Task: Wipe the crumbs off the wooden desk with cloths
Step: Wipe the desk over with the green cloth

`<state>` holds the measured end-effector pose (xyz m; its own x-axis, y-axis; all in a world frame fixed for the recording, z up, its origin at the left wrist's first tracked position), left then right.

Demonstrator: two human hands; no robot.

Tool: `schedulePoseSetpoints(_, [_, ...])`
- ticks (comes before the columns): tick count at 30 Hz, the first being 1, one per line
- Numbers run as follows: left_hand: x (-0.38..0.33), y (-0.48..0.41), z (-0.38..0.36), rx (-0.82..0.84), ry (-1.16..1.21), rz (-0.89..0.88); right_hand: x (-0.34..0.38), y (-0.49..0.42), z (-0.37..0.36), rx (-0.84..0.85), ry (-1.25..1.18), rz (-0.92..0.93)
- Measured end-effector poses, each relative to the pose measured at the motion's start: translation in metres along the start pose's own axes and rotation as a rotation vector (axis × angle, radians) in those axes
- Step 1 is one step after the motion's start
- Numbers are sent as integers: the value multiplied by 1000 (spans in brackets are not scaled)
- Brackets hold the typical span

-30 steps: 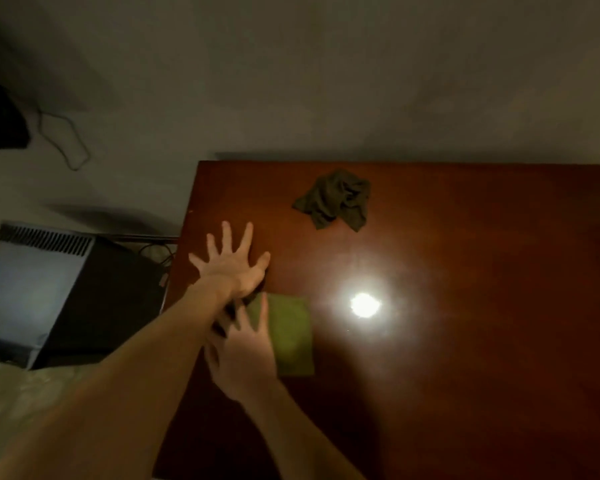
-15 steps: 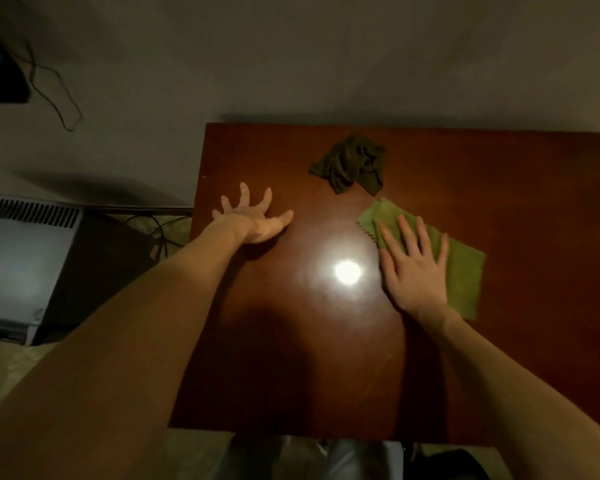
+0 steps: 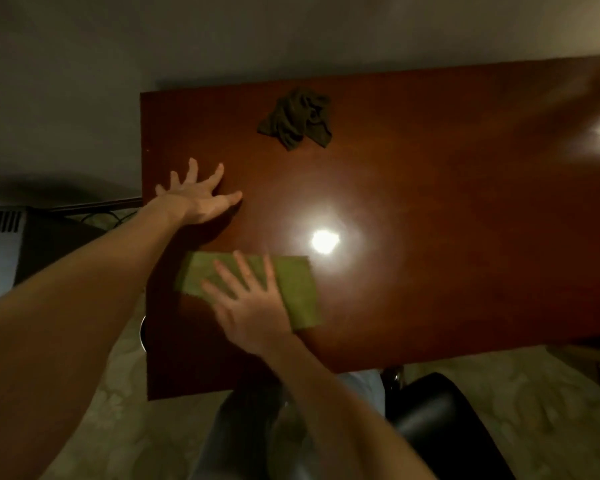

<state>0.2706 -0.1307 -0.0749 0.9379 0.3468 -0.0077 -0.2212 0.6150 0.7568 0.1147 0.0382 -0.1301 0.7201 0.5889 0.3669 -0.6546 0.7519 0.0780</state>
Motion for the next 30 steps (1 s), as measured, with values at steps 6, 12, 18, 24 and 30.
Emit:
schedulePoseSetpoints(6, [-40, 13, -13, -111, 70, 37, -190, 118, 60, -96, 134, -580])
schedulePoseSetpoints(12, [-114, 19, -52, -295, -69, -186, -249, 197, 81, -156, 87, -1046])
schedulePoseSetpoints(18, [-225, 47, -95, -244, -70, -372, -162, 109, 54, -98, 87, -744])
schedulePoseSetpoints(24, [-332, 43, -93, -240, -172, -476, -281, 151, 87, -115, 114, -714])
schedulePoseSetpoints(30, [-383, 28, -98, -86, -255, -385, -487, 346, 151, -231, -3, -1406])
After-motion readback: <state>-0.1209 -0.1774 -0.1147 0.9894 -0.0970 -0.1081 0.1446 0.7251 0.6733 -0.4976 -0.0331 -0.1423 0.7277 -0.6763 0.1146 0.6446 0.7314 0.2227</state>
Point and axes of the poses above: each hand's wrist, its own y-axis away from the middle knuckle, its own z-axis out of the back of the hand, x = y × z, the point moved 3 cm from there along -y, towards the middle knuckle, and after that the axes turned 2 degrees about z, right-handed, at the moved point
